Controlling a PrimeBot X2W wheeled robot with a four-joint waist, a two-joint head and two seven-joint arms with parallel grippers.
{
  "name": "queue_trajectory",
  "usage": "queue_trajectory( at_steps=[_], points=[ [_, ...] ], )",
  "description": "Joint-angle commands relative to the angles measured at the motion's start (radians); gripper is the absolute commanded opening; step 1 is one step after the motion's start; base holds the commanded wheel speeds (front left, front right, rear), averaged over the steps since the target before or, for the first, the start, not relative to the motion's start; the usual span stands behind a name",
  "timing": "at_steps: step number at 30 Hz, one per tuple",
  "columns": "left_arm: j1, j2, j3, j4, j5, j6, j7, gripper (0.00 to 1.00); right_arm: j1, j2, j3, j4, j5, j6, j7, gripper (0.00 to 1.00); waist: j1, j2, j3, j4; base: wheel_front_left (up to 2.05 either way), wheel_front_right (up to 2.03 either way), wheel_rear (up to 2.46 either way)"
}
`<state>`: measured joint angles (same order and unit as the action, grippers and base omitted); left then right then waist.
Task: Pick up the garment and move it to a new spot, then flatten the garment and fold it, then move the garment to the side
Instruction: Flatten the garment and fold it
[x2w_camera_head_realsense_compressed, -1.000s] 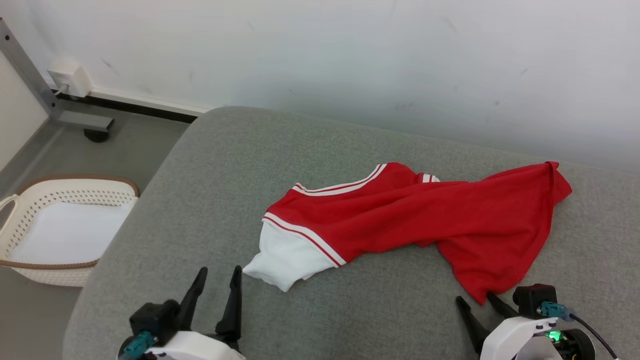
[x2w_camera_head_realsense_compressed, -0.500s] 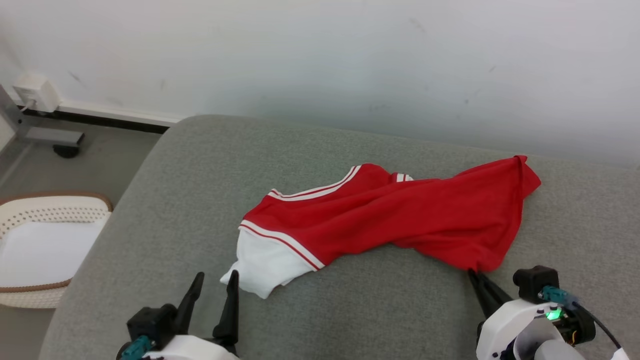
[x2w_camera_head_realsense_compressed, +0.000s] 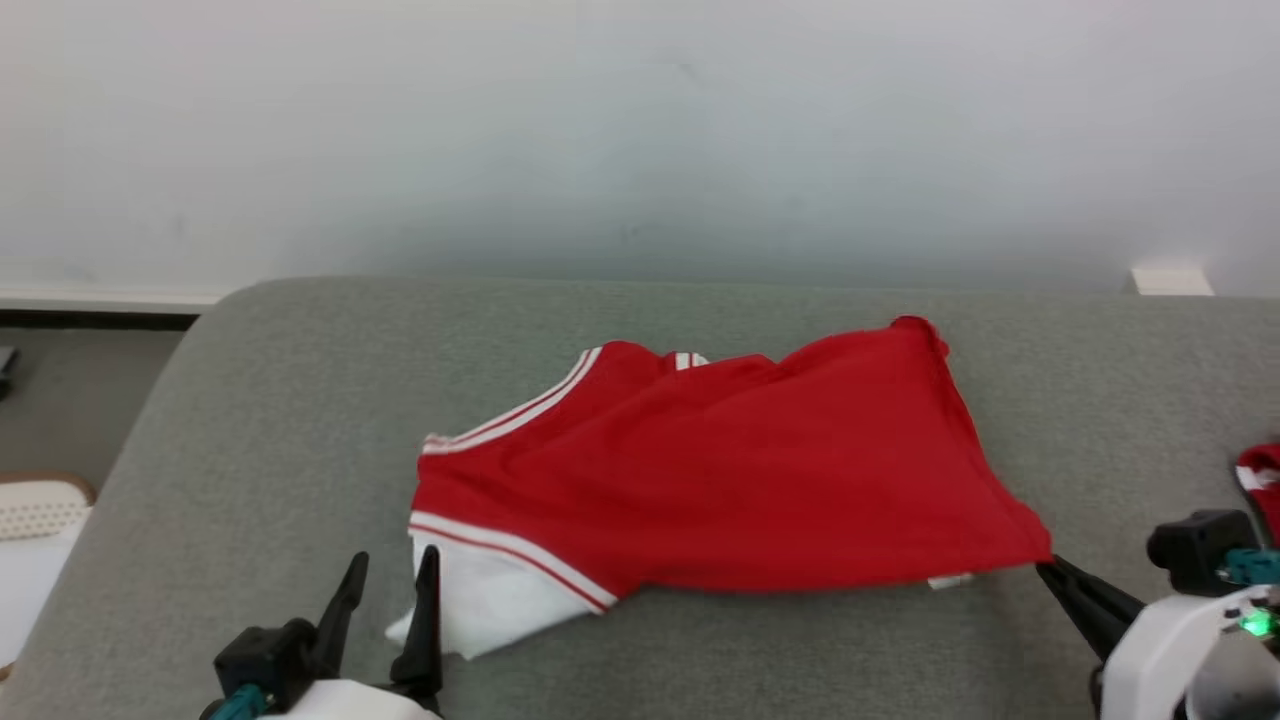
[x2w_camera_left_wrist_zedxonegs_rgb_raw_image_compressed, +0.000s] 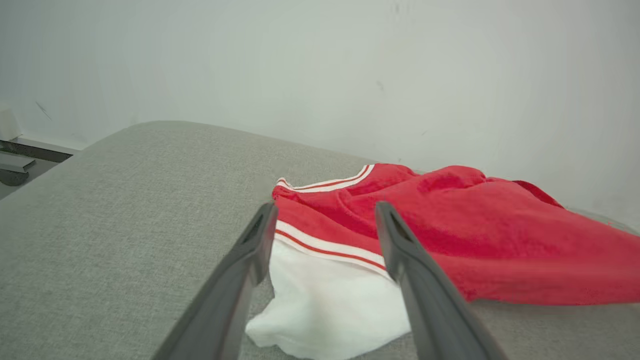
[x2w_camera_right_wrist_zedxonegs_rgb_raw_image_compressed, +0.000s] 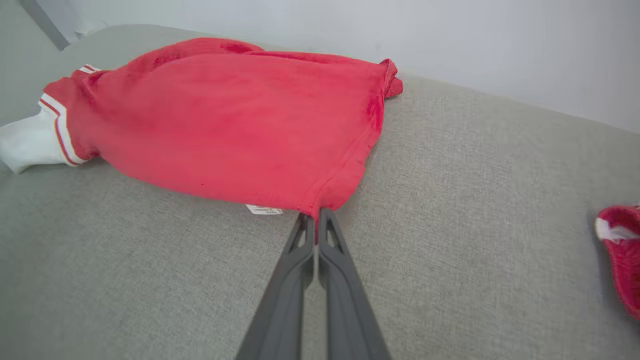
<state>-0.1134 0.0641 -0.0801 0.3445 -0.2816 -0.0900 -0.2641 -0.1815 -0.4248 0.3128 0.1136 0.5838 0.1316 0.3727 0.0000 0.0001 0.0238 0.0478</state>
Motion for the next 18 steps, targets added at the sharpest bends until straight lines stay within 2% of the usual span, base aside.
queue_trajectory(
  at_steps=[1,6,11,12,13,18],
  points=[
    [0.014,0.01,0.005,-0.008,-0.004,0.002,0.0,1.0,0.048,-0.035,-0.024,-0.071,0.025,-0.002,0.065,0.0,0.0,-0.0001,0.001,-0.035,0.0,0.0,0.0],
    [0.007,0.015,0.004,-0.013,-0.002,0.002,0.0,1.0,0.151,-0.089,-0.101,-0.192,0.032,-0.002,0.227,0.0,0.0,-0.0001,0.011,-0.067,0.0,0.0,0.0],
    [-0.002,0.013,-0.005,-0.008,-0.005,0.001,0.0,1.0,0.221,-0.059,-0.169,-0.195,0.019,-0.002,0.274,0.01,0.0,-0.0001,0.023,-0.085,0.0,0.0,0.0],
    [-0.004,0.013,-0.006,-0.005,-0.006,0.0,0.0,1.0,0.231,-0.046,-0.175,-0.182,0.012,-0.002,0.272,0.43,0.0,-0.0001,0.024,-0.087,0.0,0.0,0.0],
    [-0.006,0.013,-0.006,-0.003,-0.007,0.0,0.0,1.0,0.238,-0.029,-0.183,-0.164,0.006,-0.002,0.269,0.98,0.0,-0.0001,0.025,-0.089,0.0,0.0,0.0],
    [-0.016,0.021,-0.009,0.005,-0.01,-0.003,0.0,1.0,0.228,0.029,-0.215,-0.122,-0.007,-0.002,0.237,1.0,0.0,-0.0001,0.02,-0.091,0.0,0.0,0.0]
  ],
)
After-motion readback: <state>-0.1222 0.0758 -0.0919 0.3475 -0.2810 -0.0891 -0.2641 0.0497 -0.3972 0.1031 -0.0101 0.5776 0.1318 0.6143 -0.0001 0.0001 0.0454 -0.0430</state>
